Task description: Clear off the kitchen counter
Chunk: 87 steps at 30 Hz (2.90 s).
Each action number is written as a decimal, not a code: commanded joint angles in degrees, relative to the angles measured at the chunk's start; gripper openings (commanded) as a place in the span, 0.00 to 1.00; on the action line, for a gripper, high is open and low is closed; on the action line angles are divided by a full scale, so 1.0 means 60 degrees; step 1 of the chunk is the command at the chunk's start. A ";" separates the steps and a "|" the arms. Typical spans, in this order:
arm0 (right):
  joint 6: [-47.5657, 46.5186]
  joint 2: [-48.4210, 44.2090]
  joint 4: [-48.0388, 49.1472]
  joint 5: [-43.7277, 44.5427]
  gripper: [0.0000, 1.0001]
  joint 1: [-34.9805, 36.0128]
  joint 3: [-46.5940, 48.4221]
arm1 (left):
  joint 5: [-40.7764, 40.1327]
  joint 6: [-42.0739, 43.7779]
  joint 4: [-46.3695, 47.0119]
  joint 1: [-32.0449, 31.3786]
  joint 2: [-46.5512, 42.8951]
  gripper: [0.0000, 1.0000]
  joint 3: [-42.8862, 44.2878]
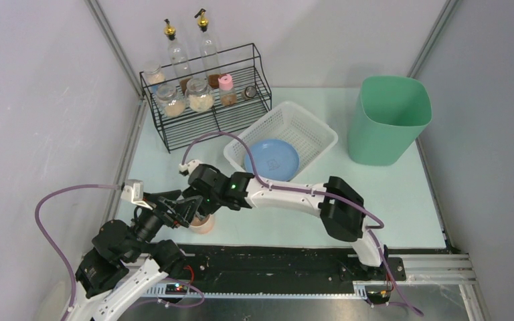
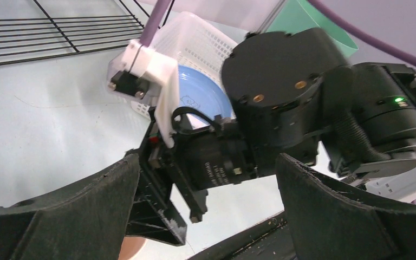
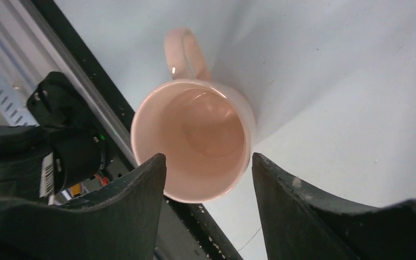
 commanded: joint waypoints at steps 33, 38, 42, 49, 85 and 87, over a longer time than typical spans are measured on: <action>0.0044 0.0842 -0.0532 0.1577 0.00 0.0294 0.0673 | -0.0163 -0.0132 0.0183 -0.0009 -0.1684 0.98 -0.0034; -0.0047 -0.0064 -0.0304 0.1856 0.00 0.0236 0.0216 | -0.0164 -0.0138 0.0178 -0.0009 -0.1707 0.98 -0.0036; -0.0085 -0.1005 -0.0223 0.2004 0.00 0.0109 -0.0153 | -0.0168 -0.0137 0.0180 -0.0010 -0.1715 0.98 -0.0039; -0.0190 -0.2287 -0.0270 0.2725 0.00 -0.0143 -0.0918 | -0.0177 -0.0141 0.0183 -0.0009 -0.1728 0.98 -0.0031; 0.1687 -0.4697 0.0815 0.2295 0.00 -0.7074 -0.3247 | -0.0152 -0.0136 0.0189 -0.0008 -0.1713 0.98 -0.0029; 0.1684 -0.4487 0.0805 0.2428 0.00 -0.7155 -0.3142 | -0.0150 -0.0136 0.0177 -0.0010 -0.1723 0.98 -0.0035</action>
